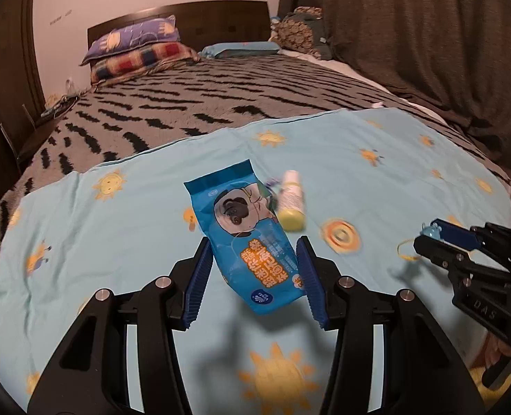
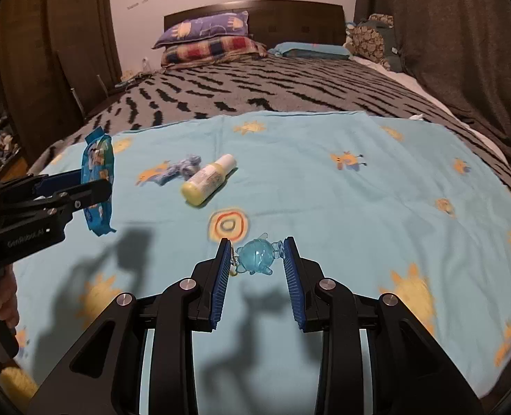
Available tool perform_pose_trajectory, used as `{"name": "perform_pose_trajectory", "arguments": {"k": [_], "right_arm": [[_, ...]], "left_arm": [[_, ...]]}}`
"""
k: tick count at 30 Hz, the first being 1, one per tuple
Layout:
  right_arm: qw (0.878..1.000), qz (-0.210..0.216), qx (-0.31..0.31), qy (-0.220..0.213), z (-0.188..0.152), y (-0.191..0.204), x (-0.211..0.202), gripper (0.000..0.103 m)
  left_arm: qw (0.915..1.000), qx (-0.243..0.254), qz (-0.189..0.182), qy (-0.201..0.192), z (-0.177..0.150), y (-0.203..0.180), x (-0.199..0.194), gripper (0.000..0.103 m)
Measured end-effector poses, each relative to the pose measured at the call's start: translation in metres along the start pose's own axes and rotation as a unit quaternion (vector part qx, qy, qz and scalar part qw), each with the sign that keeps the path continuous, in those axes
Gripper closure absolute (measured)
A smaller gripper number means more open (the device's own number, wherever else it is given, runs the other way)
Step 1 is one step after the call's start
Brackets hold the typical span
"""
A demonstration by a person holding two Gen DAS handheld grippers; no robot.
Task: Collect trash
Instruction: 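Lower candy and wipes pack into the floor bin and open both tools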
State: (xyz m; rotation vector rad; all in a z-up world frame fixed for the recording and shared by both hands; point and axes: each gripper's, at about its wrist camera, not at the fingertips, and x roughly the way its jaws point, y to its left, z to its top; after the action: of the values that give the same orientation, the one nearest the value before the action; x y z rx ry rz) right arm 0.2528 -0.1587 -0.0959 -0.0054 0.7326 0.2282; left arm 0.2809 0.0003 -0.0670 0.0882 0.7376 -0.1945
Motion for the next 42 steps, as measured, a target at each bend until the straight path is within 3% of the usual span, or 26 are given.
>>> {"name": "perform_pose_trajectory", "arguments": {"k": [12,21,25,34,42], "right_arm": [[1.0,0.003,0.024,-0.014,-0.075,-0.001,-0.111,0.071],[0.999,0.001,0.042,0.003,-0.146,-0.008,-0.146,0.071],[0.998,-0.001,0.052,0.031,-0.184,-0.012,-0.142,0.071],[0.993,-0.003,0.067,0.093,-0.25,-0.008,-0.118,0.071],[0.988,-0.004,0.062,0.142,-0.284,0.0,-0.083,0.071]], "left_arm": [[0.9985,0.026,-0.045,-0.016,-0.079,-0.058,-0.108,0.056],[0.9966,0.043,-0.07,-0.007,-0.164,-0.096,-0.144,0.055],[0.996,0.038,-0.08,0.012,-0.199,-0.102,-0.141,0.055],[0.989,0.035,-0.102,0.101,-0.277,-0.117,-0.104,0.055],[0.9799,0.048,-0.111,0.159,-0.318,-0.127,-0.068,0.055]]}}
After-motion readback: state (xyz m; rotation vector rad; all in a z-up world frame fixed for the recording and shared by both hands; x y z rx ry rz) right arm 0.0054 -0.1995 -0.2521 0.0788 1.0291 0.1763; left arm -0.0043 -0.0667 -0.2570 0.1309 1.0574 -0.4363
